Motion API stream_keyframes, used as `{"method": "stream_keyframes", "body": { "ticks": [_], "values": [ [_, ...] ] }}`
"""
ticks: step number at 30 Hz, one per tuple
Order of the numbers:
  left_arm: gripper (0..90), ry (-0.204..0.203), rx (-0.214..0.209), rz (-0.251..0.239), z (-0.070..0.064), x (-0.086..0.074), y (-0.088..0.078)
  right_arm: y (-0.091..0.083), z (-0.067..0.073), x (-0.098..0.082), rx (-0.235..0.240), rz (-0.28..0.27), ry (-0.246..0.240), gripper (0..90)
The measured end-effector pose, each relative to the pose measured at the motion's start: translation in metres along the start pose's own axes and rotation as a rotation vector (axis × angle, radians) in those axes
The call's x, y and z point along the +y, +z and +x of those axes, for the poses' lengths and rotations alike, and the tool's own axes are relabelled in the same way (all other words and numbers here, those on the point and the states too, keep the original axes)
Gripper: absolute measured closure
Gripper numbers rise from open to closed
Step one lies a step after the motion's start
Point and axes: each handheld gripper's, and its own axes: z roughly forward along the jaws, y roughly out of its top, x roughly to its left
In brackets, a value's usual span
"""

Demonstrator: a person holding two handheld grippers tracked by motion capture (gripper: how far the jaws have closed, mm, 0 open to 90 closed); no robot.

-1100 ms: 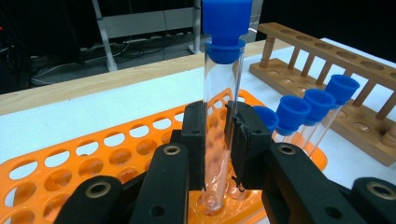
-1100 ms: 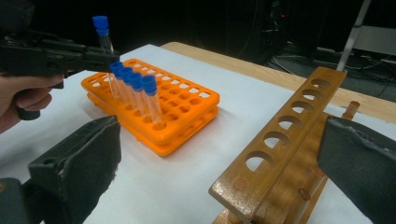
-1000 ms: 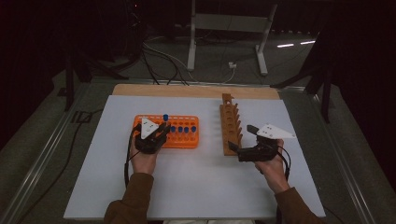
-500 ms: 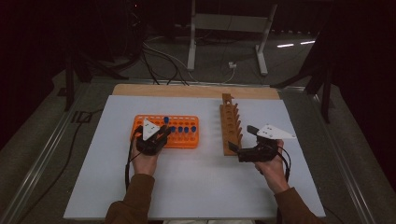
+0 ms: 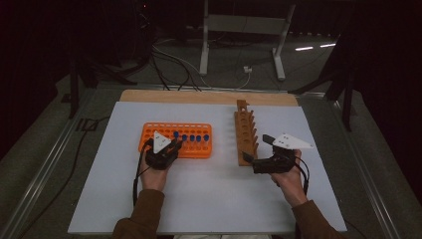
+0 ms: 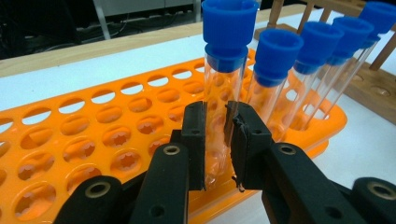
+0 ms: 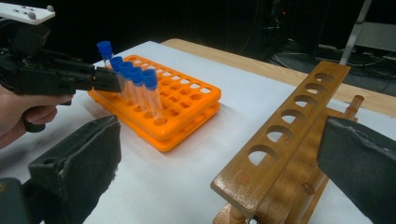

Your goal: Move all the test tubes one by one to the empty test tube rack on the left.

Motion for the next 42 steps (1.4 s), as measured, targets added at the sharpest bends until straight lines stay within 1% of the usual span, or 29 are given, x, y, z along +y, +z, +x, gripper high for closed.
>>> {"method": "stream_keyframes", "body": {
  "ticks": [8, 18, 19, 20, 21, 26, 28, 30, 33, 36, 39, 42],
  "values": [
    [77.8, 0.011, 0.003, 0.016, -0.001, 0.000, 0.001, 0.000, -0.001, -0.001, 0.000, 0.002, 0.000, 0.3],
    [77.7, 0.011, 0.005, 0.043, -0.001, -0.001, 0.002, 0.001, 0.000, -0.001, 0.002, 0.004, -0.002, 0.4],
    [77.4, 0.010, 0.007, 0.044, -0.001, -0.001, 0.002, 0.001, 0.000, -0.001, 0.002, 0.004, -0.002, 0.4],
    [74.9, 0.007, 0.011, 0.044, -0.001, -0.001, 0.002, 0.001, 0.000, -0.001, 0.003, 0.004, -0.002, 0.4],
    [72.3, 0.001, 0.005, 0.035, -0.001, 0.000, 0.001, 0.000, 0.000, -0.001, 0.002, 0.003, -0.003, 0.4],
    [69.7, -0.010, -0.016, -0.020, -0.001, 0.004, -0.007, -0.001, -0.002, -0.001, 0.001, 0.002, 0.003, 0.4],
    [71.4, -0.005, -0.010, -0.031, -0.001, 0.006, -0.009, 0.000, -0.002, -0.001, 0.000, 0.001, 0.003, 0.4],
    [75.4, -0.003, -0.007, -0.039, -0.002, 0.007, -0.010, 0.000, -0.002, -0.001, 0.000, 0.002, 0.001, 0.4],
    [77.5, 0.012, 0.003, -0.030, -0.003, 0.007, -0.009, 0.000, -0.001, -0.001, 0.000, 0.002, 0.000, 0.4],
    [77.9, 0.011, 0.002, -0.019, -0.002, 0.007, -0.009, 0.000, -0.002, -0.001, 0.000, 0.000, 0.003, 0.4],
    [77.9, 0.020, 0.001, 0.000, -0.002, 0.006, -0.007, -0.001, -0.003, -0.002, -0.001, -0.001, 0.006, 0.4],
    [77.8, 0.022, 0.001, 0.009, -0.002, 0.005, -0.005, -0.001, -0.004, -0.002, -0.001, -0.003, 0.008, 0.4]
  ]
}}
